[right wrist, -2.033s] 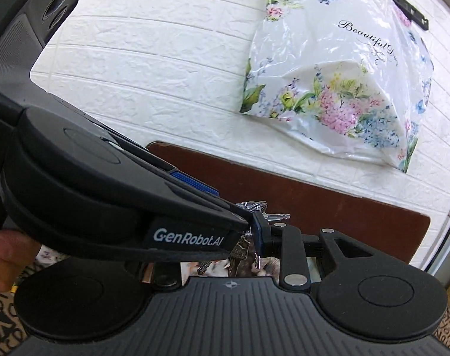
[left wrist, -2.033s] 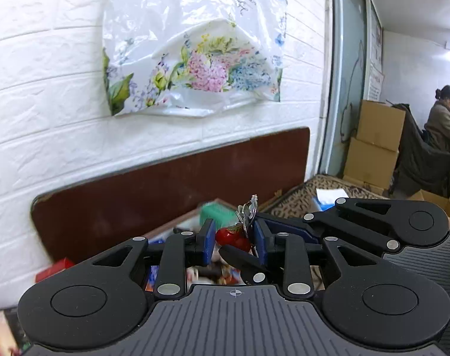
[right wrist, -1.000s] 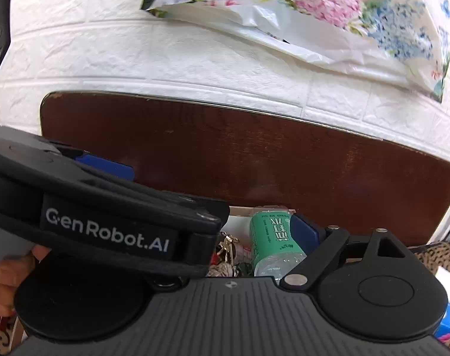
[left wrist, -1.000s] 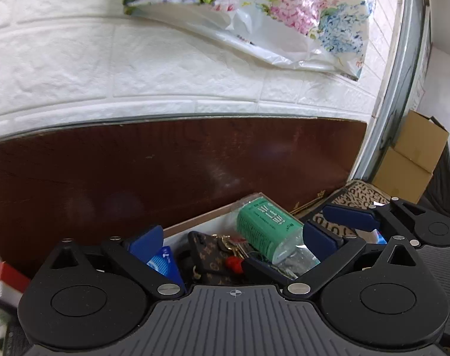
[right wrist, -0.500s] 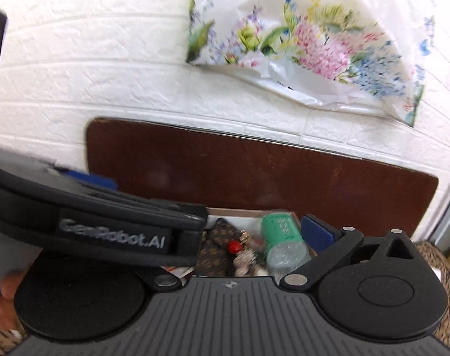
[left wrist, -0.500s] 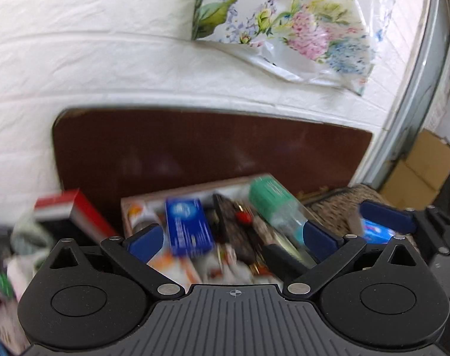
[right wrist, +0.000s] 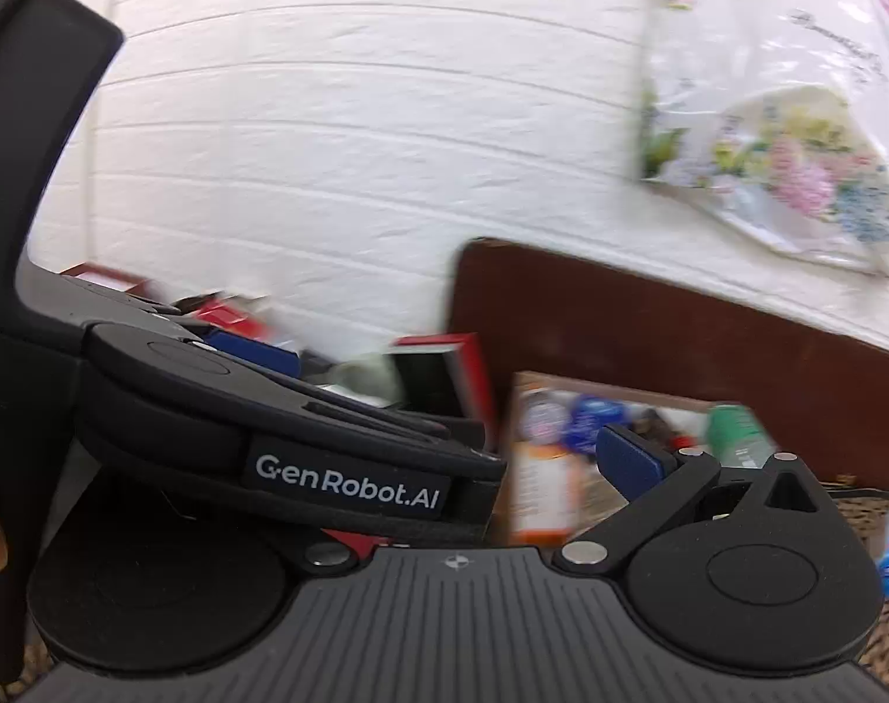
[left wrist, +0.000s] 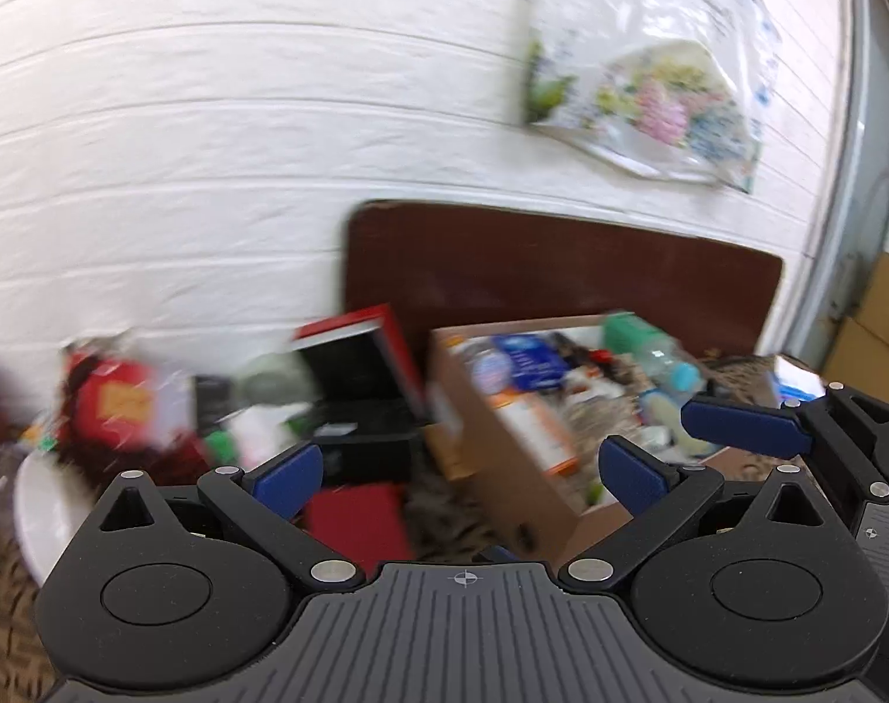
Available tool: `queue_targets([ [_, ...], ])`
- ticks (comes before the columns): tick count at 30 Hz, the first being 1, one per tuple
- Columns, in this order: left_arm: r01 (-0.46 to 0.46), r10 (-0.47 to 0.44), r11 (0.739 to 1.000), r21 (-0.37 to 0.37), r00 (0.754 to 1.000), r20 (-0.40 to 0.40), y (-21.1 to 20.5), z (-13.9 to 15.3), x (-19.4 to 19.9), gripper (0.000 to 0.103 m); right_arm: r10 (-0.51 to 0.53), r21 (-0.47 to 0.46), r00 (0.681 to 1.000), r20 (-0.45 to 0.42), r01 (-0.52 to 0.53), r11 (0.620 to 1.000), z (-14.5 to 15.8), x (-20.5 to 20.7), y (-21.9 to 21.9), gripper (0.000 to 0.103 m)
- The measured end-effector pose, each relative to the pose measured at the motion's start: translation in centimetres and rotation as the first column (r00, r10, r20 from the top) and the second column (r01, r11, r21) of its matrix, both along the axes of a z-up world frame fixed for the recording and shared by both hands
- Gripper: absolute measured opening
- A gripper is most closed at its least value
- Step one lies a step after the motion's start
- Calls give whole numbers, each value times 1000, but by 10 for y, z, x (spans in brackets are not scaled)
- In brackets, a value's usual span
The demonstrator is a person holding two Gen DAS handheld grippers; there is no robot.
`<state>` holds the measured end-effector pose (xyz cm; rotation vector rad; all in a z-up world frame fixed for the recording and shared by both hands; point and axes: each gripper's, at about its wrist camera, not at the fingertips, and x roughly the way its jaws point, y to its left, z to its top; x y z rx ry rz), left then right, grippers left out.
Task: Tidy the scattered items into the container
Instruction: 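Move both tools back toward the cluttered items on the table, then grasp the dark red square box with the left tool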
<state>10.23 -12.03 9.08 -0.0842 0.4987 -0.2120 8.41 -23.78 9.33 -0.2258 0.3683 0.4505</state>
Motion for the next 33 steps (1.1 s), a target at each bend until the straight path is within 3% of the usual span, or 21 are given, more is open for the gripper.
queue_targets([
  [10, -62, 55, 995, -75, 994, -92, 61, -71, -38, 103, 117, -68, 993, -34, -119, 991, -57, -39, 57, 103],
  [14, -47, 38, 997, -65, 991, -128, 80, -92, -38, 103, 86, -132, 996, -6, -86, 988, -82, -39, 67, 103],
  [16, -55, 47, 997, -53, 989, -143, 84, -98, -33, 103, 41, -158, 999, -14, -42, 987, -93, -31, 66, 103],
  [19, -27, 18, 997, -69, 991, -134, 86, -100, -27, 103, 12, -112, 997, -76, -20, 993, -103, -17, 60, 103],
  [25, 36, -47, 996, -84, 989, -139, 82, -109, -3, 102, -21, -113, 996, -83, 11, 993, -115, 4, 58, 103],
  [33, 115, -139, 985, -130, 971, -194, 76, -131, 47, 86, -6, -106, 991, -132, -8, 994, -141, 38, 58, 96],
])
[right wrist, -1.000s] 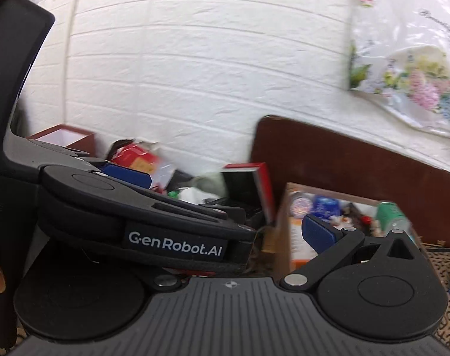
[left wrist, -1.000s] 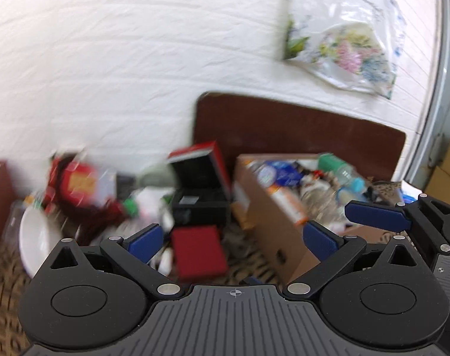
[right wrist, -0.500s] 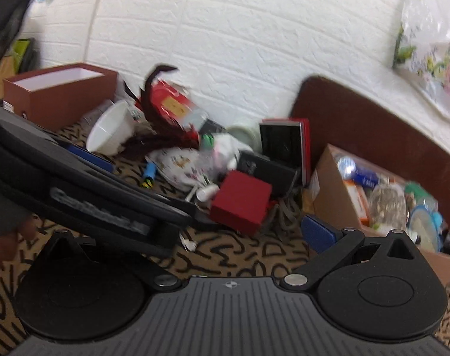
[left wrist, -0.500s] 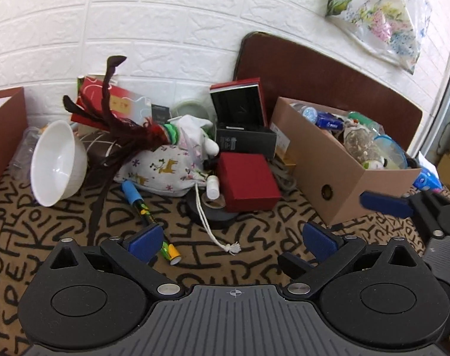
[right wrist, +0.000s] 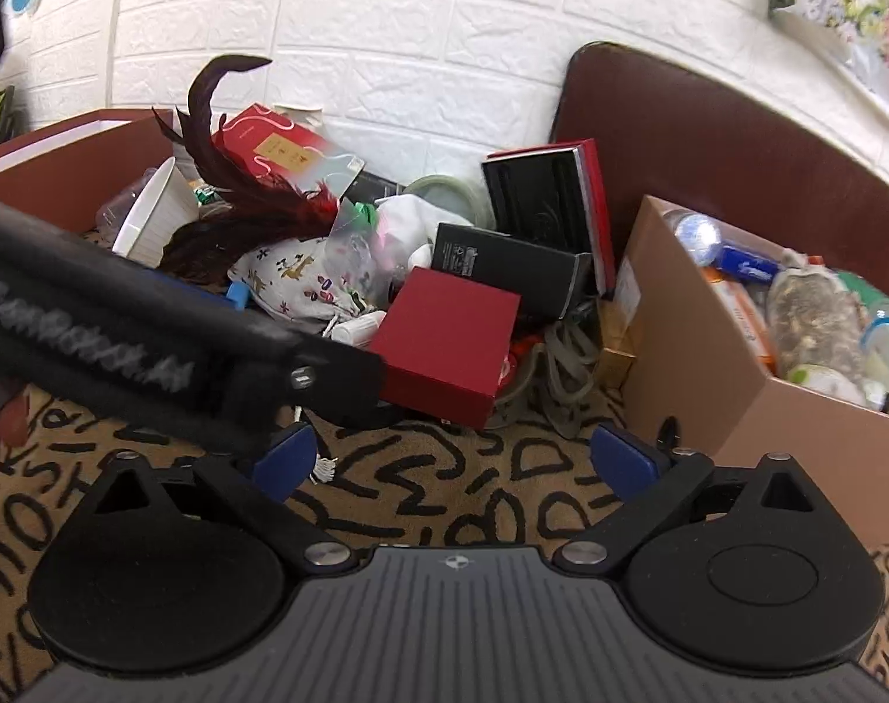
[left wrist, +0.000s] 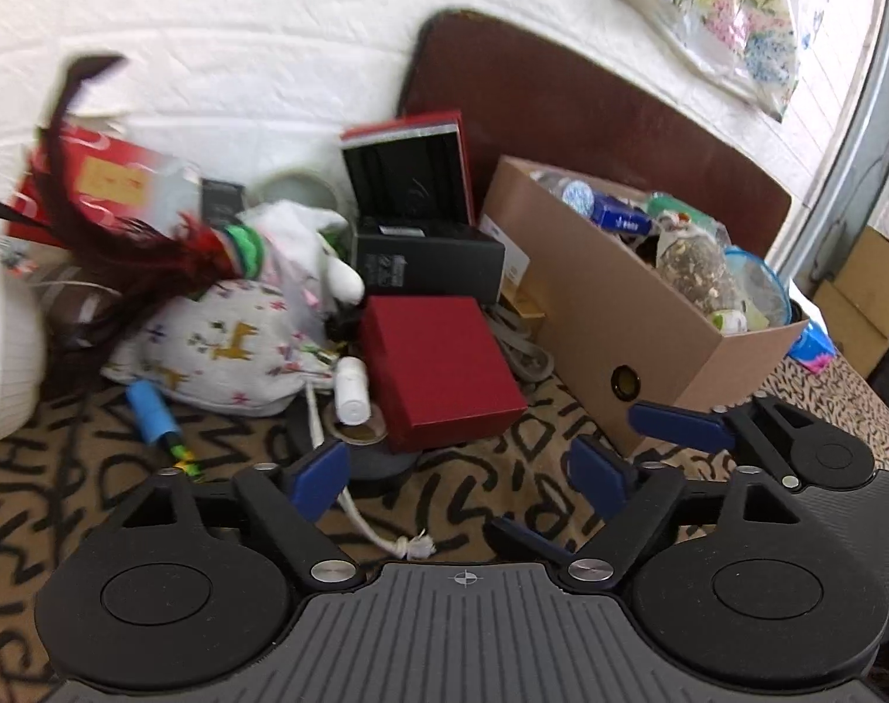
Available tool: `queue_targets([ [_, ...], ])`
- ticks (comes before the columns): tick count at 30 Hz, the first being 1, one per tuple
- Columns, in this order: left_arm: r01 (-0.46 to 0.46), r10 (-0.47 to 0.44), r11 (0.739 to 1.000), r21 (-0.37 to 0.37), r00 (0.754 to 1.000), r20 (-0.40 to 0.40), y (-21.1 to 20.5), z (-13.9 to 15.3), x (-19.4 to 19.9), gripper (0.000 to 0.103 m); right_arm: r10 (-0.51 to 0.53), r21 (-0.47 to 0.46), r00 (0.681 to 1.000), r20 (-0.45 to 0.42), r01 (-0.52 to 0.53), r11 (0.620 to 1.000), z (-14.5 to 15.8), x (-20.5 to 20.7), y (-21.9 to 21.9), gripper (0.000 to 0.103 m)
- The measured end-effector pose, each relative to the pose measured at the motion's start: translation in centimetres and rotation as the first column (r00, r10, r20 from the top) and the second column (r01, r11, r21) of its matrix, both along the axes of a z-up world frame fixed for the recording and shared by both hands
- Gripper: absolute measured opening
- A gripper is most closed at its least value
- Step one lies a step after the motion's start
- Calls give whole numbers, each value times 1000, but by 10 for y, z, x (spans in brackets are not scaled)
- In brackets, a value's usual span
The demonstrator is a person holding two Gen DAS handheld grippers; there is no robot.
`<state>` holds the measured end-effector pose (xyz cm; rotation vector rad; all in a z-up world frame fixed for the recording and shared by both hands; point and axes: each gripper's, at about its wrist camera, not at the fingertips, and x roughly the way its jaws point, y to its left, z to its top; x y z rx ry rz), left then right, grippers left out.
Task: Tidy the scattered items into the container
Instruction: 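Grasp the dark red square box with the left tool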
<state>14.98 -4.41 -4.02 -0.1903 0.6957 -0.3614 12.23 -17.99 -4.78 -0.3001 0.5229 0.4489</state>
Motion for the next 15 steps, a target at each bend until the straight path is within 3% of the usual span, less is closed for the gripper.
queue_targets([
  [4, 15, -15, 1000, -14, 998, -65, -3, -20, 23, 77, 18, 14, 1000, -21, -18, 1000, -6, 17, 2, 87],
  [9, 17, -21, 998, -54, 997, -71, -4, -25, 36, 77, 34, 31, 999, -34, -33, 999, -11, 35, 2, 80],
  [15, 31, -35, 999, -44, 996, -78, -9, -29, 54, 77, 71, 17, 996, -51, -70, 997, -19, 53, 6, 71],
])
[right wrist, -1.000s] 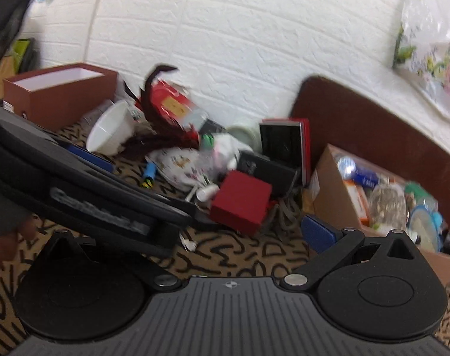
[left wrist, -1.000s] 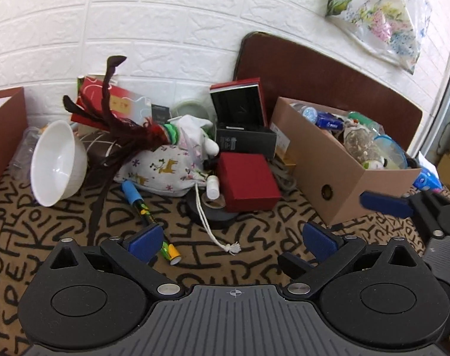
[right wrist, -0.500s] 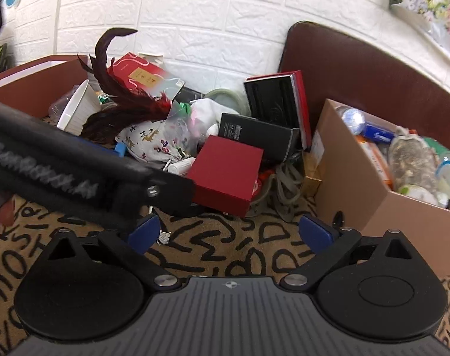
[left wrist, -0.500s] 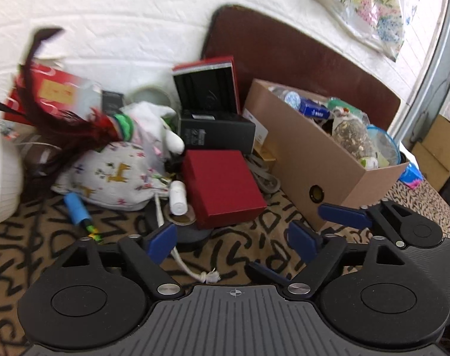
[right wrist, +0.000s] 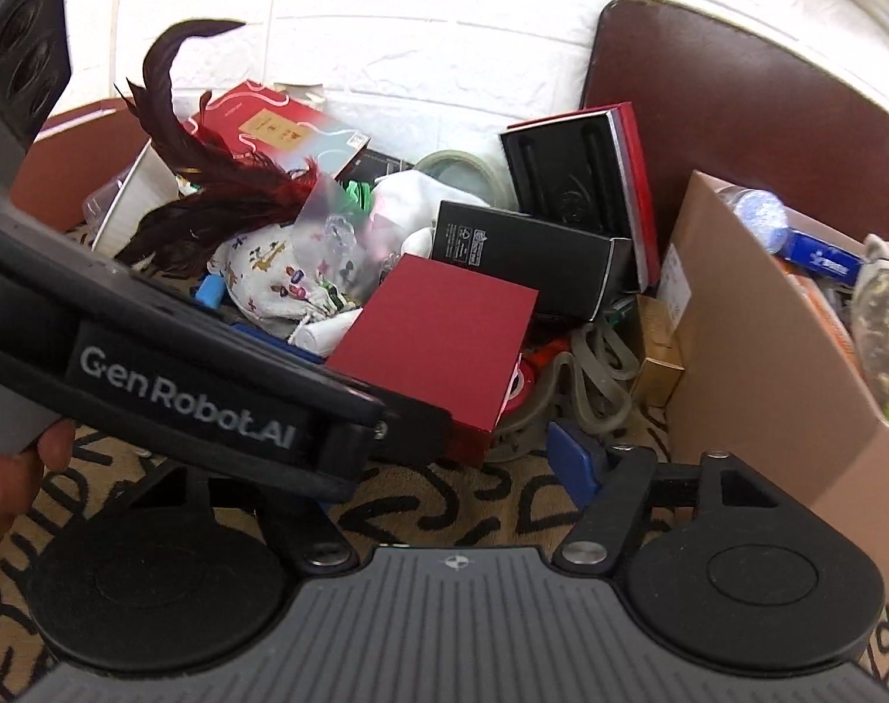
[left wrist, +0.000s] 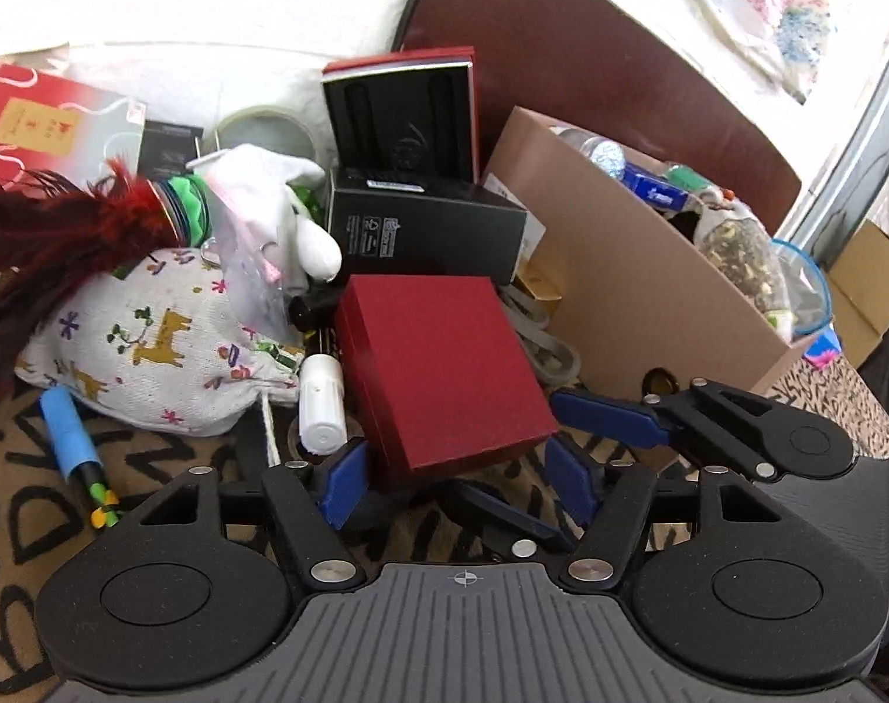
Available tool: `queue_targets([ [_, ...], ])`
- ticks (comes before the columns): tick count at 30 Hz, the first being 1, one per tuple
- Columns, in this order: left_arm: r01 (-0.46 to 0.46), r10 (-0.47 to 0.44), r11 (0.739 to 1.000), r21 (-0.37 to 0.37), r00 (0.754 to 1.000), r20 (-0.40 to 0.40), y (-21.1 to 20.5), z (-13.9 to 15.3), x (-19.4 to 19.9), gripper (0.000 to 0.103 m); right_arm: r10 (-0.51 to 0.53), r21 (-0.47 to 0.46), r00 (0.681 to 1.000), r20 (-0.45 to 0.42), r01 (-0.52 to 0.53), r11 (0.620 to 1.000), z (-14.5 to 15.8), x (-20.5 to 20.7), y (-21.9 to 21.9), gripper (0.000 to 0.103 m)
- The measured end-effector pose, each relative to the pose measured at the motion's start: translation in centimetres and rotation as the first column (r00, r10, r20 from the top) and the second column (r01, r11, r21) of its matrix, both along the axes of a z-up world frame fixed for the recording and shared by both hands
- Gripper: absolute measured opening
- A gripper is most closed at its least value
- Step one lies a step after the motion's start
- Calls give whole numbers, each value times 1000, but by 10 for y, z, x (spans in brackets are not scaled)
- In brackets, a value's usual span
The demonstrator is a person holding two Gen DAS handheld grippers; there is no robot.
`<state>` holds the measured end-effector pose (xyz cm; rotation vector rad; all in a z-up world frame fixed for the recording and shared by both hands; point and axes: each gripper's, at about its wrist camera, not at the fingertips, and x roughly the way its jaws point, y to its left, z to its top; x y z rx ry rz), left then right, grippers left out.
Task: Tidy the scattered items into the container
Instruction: 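Grasp the dark red square box with the left tool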
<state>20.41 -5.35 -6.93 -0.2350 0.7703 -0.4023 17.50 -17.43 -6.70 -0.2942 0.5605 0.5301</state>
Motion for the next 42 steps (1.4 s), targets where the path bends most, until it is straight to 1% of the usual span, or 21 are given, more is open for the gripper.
queue_targets([
  [1, 3, -3, 1000, -2, 1000, 2, -1, 0, 2, 77, 10, 1, 1000, 1, -10, 1000, -1, 2, 1, 70],
  [3, 4, -4, 1000, 12, 1000, 5, -3, 0, 4, 77, 29, 3, 1000, -6, -29, 1000, -3, 6, 3, 61],
  [4, 7, -7, 1000, 22, 1000, 9, -4, 1, 3, 74, 27, 4, 1000, -12, -27, 1000, -4, 7, 4, 59],
  [5, 10, -10, 999, 36, 1000, 11, -5, 1, 2, 70, 20, 2, 1000, -7, -20, 1000, -5, 6, 5, 58],
  [8, 18, -19, 998, 67, 1000, 15, -7, 5, -8, 73, 25, -11, 1000, 16, -24, 1000, -2, -4, 6, 56],
  [11, 13, -12, 999, 41, 1000, -8, -5, 8, -25, 71, 43, -32, 998, 44, -41, 999, 6, -23, 7, 54],
  [13, 17, -16, 999, 39, 1000, -22, -6, 8, -40, 72, 55, -47, 997, 48, -53, 998, 10, -37, 6, 54],
  [14, 21, -20, 999, 43, 999, -27, -7, 7, -50, 74, 60, -52, 997, 42, -58, 997, 11, -45, 5, 54],
  [17, 41, -39, 998, 53, 998, -39, -10, 3, -83, 75, 73, -49, 997, 14, -72, 996, 11, -73, -2, 54],
  [19, 57, -54, 998, 39, 996, -65, -11, -3, -107, 76, 77, -51, 997, -1, -77, 996, 8, -97, -7, 54],
  [21, 87, -84, 996, 33, 992, -93, -12, -9, -129, 76, 76, -46, 997, -24, -77, 996, 5, -121, -14, 54],
  [23, 123, -120, 992, 23, 986, -115, -14, -13, -151, 76, 67, -26, 995, -68, -69, 997, 2, -142, -22, 54],
  [25, 169, -164, 985, 34, 981, -105, -18, -13, -173, 76, 45, -7, 993, -107, -46, 999, -1, -163, -31, 54],
  [27, 218, -213, 975, 49, 973, -93, -21, -13, -192, 80, 20, 20, 989, -146, -17, 1000, -4, -183, -39, 55],
  [29, 250, -245, 967, 51, 965, -90, -25, -11, -203, 88, 7, 53, 985, -170, 2, 999, -6, -202, -47, 57],
  [31, 251, -247, 965, 69, 967, -70, -28, -9, -209, 89, -6, 43, 987, -162, 13, 999, -7, -214, -49, 60],
  [33, 240, -235, 968, 71, 970, -62, -27, -6, -208, 89, -29, 21, 992, -125, 32, 999, -4, -217, -49, 66],
  [35, 223, -219, 974, 47, 973, -71, -25, -4, -206, 92, -56, 31, 992, -109, 60, 998, -1, -215, -51, 68],
  [37, 196, -193, 980, 24, 977, -91, -24, -4, -199, 96, -73, 54, 991, -114, 79, 995, 0, -211, -55, 71],
  [39, 165, -163, 986, 5, 979, -121, -23, -5, -192, 96, -77, 53, 990, -117, 83, 995, -1, -207, -55, 71],
  [42, 167, -170, 985, -38, 975, -142, -22, -5, -185, 96, -66, 37, 991, -114, 70, 997, -4, -205, -51, 71],
])
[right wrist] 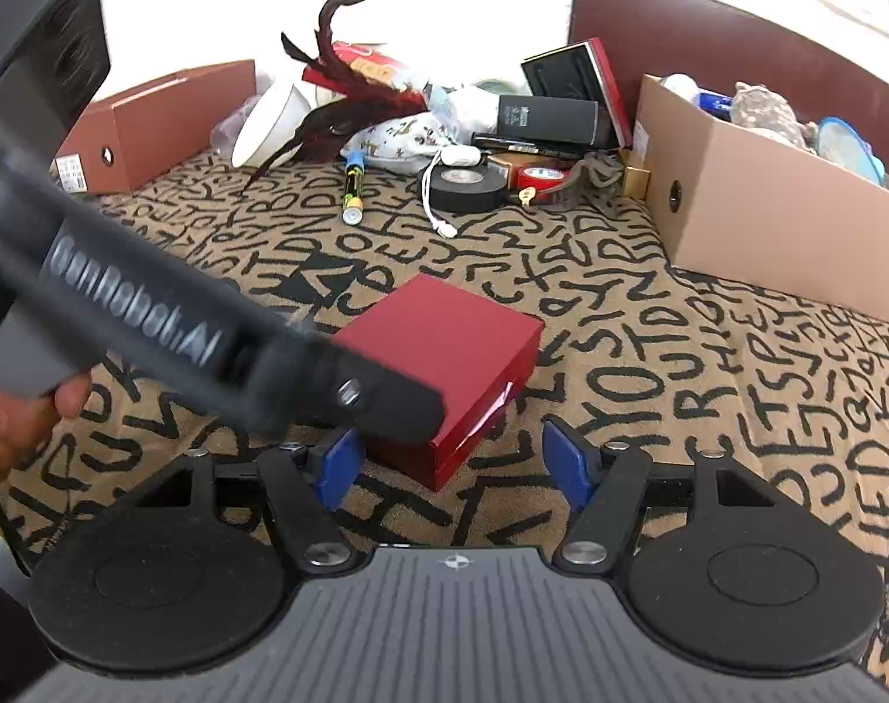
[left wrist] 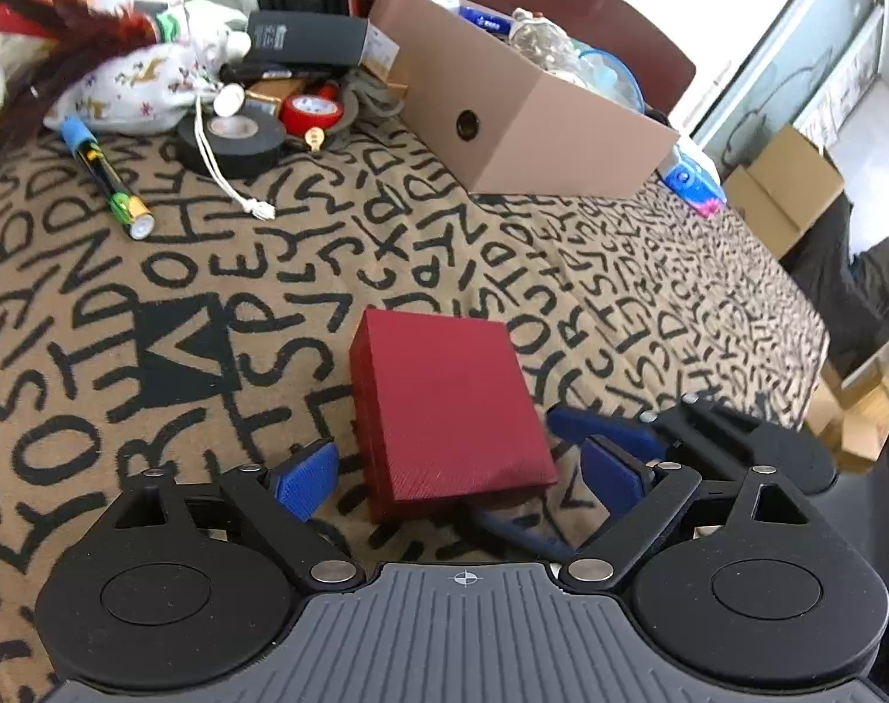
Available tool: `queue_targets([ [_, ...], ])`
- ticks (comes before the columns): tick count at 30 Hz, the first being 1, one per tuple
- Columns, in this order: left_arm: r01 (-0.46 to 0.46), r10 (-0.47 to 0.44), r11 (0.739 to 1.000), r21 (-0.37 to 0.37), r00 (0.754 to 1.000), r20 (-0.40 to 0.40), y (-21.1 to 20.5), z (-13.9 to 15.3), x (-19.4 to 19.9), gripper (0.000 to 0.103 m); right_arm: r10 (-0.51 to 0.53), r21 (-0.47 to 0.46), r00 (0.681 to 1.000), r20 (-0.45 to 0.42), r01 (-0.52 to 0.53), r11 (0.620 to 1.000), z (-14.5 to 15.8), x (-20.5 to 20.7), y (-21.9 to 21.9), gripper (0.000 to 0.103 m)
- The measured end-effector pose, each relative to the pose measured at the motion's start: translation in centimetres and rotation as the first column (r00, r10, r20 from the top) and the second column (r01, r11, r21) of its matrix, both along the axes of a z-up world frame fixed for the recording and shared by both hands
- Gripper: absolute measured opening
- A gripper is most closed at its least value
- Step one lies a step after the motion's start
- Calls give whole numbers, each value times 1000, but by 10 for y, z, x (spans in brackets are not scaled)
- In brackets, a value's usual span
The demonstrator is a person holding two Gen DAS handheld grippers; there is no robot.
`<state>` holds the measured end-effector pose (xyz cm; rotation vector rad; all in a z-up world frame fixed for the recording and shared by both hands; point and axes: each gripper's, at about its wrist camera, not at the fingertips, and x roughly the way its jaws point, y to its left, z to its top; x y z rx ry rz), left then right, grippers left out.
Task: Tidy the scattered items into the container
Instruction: 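Grasp the dark red square box with the left tool, then carry the dark red box with the left tool over the cardboard box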
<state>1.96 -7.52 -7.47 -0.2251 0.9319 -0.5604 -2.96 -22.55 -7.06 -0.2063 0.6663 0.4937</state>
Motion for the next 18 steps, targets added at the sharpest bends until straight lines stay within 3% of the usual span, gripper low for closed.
queue_targets([
  [4, 45, -45, 999, 8, 999, -2, -5, -2, 4, 87, 19, 3, 1000, 5, -20, 1000, 0, 1, 3, 71],
  [18, 35, -34, 999, 17, 999, -35, -5, -5, 22, 83, 26, 40, 999, -19, -26, 999, -2, 11, 6, 70],
])
